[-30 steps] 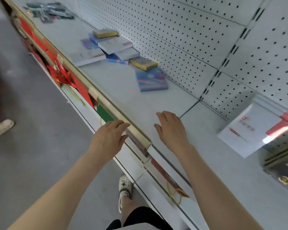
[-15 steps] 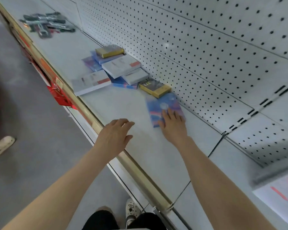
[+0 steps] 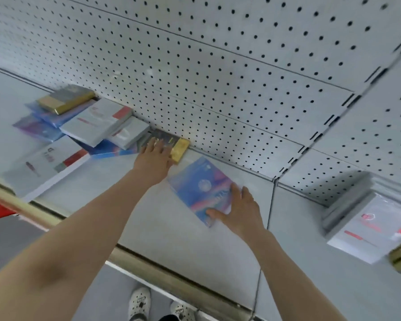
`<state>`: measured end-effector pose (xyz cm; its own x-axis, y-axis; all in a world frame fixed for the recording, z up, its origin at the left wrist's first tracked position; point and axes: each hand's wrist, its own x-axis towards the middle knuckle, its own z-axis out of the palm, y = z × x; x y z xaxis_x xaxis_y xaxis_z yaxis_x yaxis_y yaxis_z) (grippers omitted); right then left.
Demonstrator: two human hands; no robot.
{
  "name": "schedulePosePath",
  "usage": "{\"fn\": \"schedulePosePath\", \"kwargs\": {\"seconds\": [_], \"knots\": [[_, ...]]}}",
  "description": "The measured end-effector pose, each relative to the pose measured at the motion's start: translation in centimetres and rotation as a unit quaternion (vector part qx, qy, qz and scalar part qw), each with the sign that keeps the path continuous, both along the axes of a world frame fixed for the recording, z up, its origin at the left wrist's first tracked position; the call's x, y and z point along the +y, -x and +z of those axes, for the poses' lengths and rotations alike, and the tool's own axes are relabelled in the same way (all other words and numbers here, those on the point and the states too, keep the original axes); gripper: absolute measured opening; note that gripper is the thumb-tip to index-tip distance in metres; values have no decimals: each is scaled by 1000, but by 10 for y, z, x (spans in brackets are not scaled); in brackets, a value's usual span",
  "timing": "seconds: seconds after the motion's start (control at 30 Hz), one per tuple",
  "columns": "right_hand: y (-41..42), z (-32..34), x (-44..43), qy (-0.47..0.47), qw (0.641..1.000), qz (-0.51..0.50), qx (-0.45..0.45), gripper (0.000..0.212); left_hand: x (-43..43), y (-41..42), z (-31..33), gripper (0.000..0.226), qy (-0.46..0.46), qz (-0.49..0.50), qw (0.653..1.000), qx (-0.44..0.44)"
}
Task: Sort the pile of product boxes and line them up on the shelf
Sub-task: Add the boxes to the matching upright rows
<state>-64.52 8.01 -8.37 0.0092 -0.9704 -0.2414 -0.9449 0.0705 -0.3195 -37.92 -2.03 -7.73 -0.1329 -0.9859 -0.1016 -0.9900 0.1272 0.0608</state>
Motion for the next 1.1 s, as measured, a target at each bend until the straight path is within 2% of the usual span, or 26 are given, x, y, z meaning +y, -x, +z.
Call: {"fn": "schedulePosePath", "kwargs": {"seconds": [0.1,0.23,0.33,0.43,0.5,0.57,0.67,0.8,0.9,1.0,1.1], "knots": [[0,6,-6,1,999,-14,-44,111,-3,-3,-7,52,-9,-30,999,-35],[-2,16,-20,-4,989,-71,-132,113,30,-8,-13,40,72,-68,995,-16],[-8,16,-24,27,977,-147,-155,112,53,-15,-16,29,118,-77,990,-1],[-21,6,-20,-3,985,-167,-40,119,48,-29,-12,25,139,-73,987,19],[-29,0,-16,-30,982,-182,40,122,32,-39,-8,43,126,-63,989,41],[-35,-1,-13,-46,972,-211,90,119,13,-49,-7,67,61,-52,996,49],[-41,1,-13,-40,970,-204,124,101,-10,-56,-8,79,-14,-79,996,29],[-47,-3,-19,-18,974,-222,42,86,-10,-55,1,81,-60,-34,993,98],[-53,-1,-16,41,963,-254,-82,73,3,-56,3,89,-23,4,993,116],[-64,14,-12,76,904,-306,-289,72,14,-59,4,81,26,23,988,149],[-74,24,-7,65,849,-344,-396,81,19,-64,8,56,5,49,970,239]]}}
